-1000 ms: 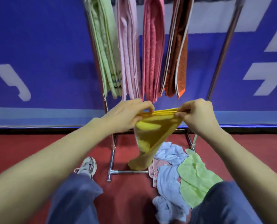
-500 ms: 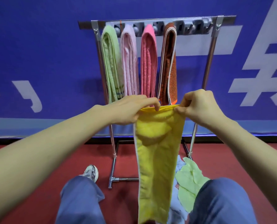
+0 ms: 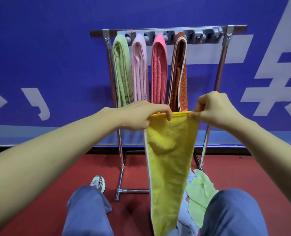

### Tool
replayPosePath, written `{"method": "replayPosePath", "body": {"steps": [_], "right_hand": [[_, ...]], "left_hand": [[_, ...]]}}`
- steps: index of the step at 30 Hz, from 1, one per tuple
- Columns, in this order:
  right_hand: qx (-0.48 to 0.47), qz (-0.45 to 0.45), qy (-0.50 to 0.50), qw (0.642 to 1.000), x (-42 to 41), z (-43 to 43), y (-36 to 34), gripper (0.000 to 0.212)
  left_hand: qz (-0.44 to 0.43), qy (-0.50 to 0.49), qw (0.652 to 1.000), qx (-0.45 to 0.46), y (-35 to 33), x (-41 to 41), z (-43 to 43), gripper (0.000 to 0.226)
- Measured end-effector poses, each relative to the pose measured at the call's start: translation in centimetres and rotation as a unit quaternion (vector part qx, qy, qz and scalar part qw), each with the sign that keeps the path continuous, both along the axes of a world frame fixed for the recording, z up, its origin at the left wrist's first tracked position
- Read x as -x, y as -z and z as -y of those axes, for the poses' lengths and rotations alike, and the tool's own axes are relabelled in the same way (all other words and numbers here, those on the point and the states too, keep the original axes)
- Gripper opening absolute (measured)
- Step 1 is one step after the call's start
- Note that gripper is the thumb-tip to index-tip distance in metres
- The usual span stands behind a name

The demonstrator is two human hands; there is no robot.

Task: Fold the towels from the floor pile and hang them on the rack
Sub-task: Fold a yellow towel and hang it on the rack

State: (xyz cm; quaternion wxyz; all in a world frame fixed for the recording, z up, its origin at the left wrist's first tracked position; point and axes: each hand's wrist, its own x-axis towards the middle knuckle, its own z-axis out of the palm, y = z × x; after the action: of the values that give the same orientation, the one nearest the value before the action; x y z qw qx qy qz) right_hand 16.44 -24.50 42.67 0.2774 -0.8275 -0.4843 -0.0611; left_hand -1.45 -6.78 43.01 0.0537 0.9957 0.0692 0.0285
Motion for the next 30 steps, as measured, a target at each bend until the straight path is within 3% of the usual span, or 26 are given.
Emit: {"method": "replayPosePath", "body": {"steps": [10,17,22,26,30], "right_hand": [[-0.023,-0.014,-0.017,1.0,0.4,-0.3,-0.1,0.022],[0.03,-0.052,-0.158,0.986,2.2,0.3,-0.3,0.026],[0.049,-0.083,-0.178,0.979,3.2,0.4,-1.0,0.031],[0.103,0.025,-0.23,0.968,3.5,0.2,-0.9,0.042],[0.102,0.171,-0.251,0.947,3.0,-0.4,0.1,0.018]], "left_hand": [[-0.008,-0.018,0.999,0.033,-0.6,-0.5,-0.3,0.069],[0.019,-0.05,0.999,0.006,-0.8,-1.3,-0.2,0.068],[0.011,-0.031,0.999,-0.012,-0.6,-1.8,0.2,0.07],[-0.003,-0.015,1.0,-0.016,-0.5,-1.9,0.4,0.072],[-0.001,-0.008,1.0,-0.014,-0.4,-2.0,0.5,0.069]]}}
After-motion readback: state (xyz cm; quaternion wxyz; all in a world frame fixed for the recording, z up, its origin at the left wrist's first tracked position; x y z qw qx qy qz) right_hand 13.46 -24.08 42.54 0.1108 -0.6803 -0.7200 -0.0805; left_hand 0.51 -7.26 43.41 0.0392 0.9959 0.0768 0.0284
